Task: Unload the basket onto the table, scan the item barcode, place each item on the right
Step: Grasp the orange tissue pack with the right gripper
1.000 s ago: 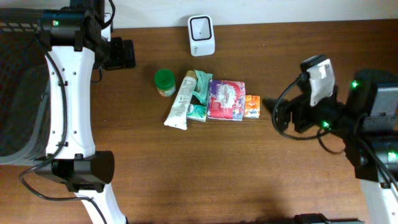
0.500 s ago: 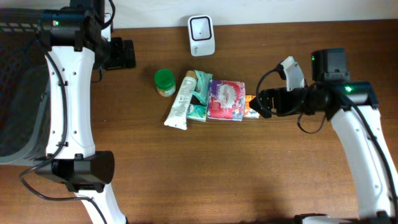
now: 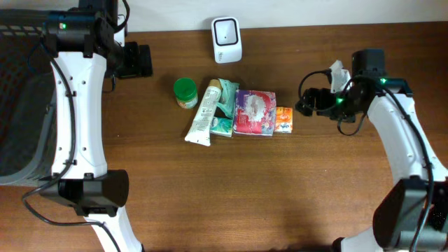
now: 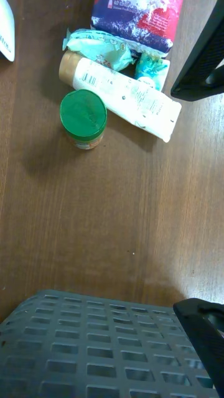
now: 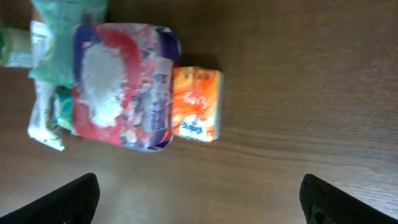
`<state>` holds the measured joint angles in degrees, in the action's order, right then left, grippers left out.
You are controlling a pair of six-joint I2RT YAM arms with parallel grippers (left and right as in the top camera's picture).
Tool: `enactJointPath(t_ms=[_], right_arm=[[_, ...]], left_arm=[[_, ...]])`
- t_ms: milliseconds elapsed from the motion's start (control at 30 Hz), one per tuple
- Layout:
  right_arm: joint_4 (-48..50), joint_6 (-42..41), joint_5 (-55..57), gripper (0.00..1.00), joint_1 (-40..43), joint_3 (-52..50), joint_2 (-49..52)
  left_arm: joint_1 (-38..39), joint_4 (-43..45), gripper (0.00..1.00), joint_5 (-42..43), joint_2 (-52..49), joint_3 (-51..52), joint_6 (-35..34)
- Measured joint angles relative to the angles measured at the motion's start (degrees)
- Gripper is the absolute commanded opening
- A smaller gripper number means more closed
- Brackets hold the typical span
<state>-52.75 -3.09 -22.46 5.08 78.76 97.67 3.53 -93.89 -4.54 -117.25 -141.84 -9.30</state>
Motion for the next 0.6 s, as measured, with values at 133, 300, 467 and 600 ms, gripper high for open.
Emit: enactJointPath(t_ms=[133,300,467,600], right_arm=[[1.7,-0.2,-0.9,0.99,-0.2,0.0,6.7],[6.1,-3.2,-2.1,0.99,-0.2,0.0,11.1],[8.0,-5.2,-3.1,0.64,-0.2,0.0,14.6],[8.5,-5.7,-3.2,0.64,-1.0,0.0,17.2]], left_arm=[[0.0,0.0,0.99,0.0,0.0,0.0,0.0],[0.0,0.0,0.99,0.0,0.0,0.0,0.0],[0.0,0.0,0.99,0.0,0.0,0.0,0.0],[0.0,0.0,0.99,0.0,0.0,0.0,0.0]])
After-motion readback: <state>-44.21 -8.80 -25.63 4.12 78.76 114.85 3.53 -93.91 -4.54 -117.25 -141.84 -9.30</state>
